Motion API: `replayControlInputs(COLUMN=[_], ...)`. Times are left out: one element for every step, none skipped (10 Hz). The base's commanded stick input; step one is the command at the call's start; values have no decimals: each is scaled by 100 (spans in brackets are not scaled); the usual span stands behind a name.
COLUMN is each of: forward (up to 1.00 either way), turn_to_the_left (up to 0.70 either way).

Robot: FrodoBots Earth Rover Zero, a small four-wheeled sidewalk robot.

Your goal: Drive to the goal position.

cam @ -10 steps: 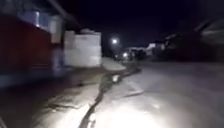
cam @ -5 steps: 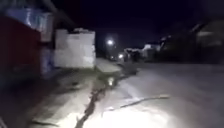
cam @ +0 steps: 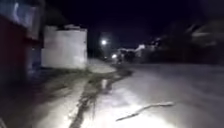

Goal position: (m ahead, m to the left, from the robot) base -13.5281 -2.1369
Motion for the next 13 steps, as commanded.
replayControlInputs(forward=[70,31,0,0,0,0,0,0,0,0,0,0,0], turn_to_the_left=[-35,-55,-70,-70,-70,-70,-70,-70,-70,-70,-70,-70,-70])
